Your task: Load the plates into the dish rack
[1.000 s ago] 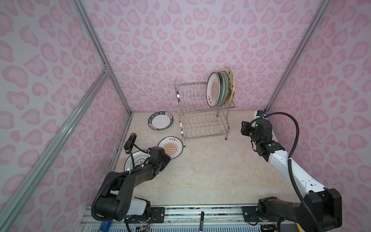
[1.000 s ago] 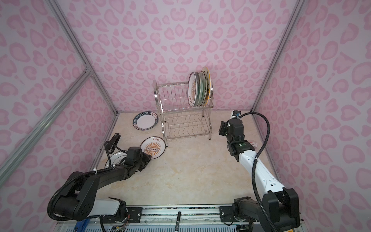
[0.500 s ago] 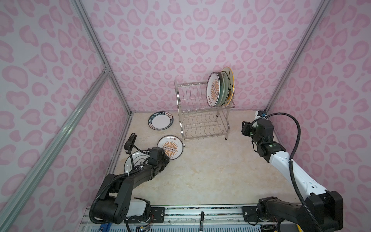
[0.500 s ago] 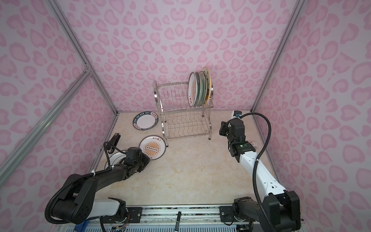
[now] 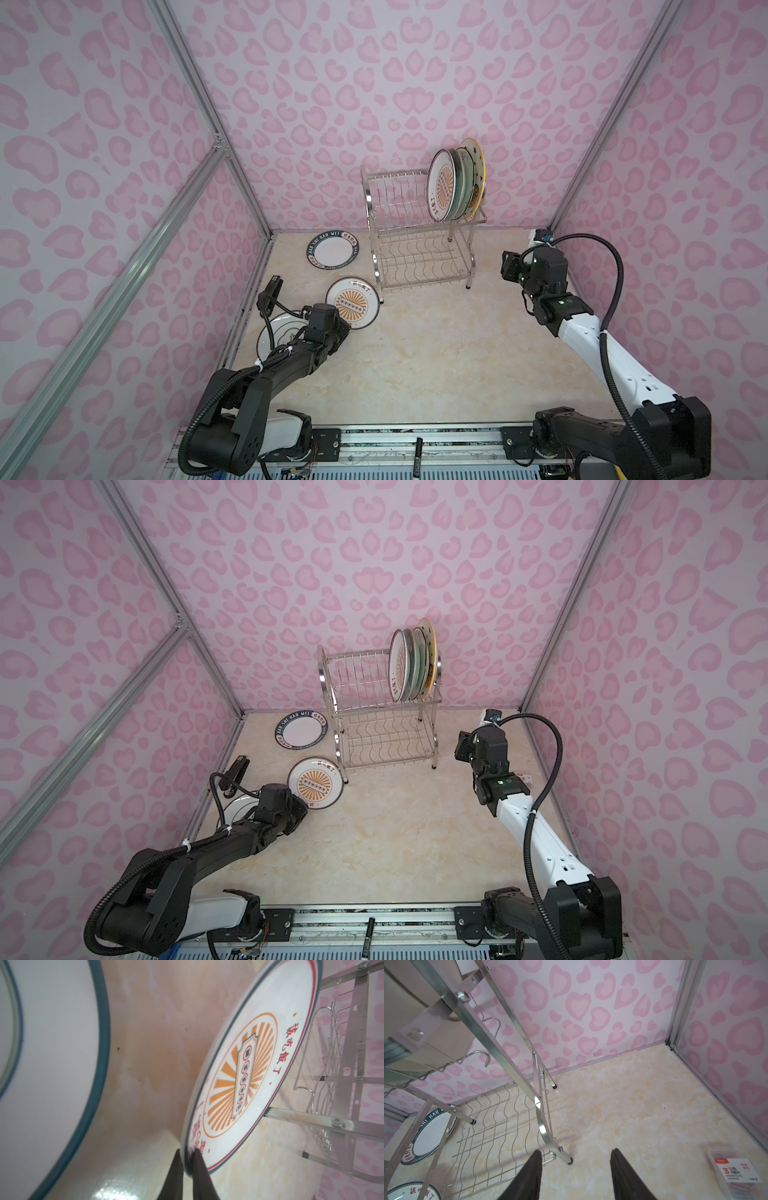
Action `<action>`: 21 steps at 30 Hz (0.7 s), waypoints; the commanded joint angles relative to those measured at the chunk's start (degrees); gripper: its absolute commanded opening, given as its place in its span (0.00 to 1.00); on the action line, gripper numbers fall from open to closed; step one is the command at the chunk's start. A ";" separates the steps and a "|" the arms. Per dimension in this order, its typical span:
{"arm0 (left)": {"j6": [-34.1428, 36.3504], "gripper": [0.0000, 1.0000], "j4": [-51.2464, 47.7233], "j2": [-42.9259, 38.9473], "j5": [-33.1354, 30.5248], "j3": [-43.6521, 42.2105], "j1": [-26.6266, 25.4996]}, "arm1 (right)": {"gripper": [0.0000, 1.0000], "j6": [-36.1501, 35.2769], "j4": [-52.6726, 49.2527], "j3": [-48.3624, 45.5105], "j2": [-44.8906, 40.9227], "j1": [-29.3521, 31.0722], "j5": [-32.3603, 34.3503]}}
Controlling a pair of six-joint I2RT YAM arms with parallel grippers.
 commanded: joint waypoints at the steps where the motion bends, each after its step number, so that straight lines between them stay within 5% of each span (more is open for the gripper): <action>1: 1.93 0.08 -5.19 -1.10 -1.54 0.34 -0.03 | 0.53 0.03 0.18 -0.53 -0.15 0.03 -0.22; 21: 4.31 0.04 -14.28 -9.20 -3.46 0.63 -0.02 | 0.53 0.27 0.23 -0.64 -1.01 0.04 -1.00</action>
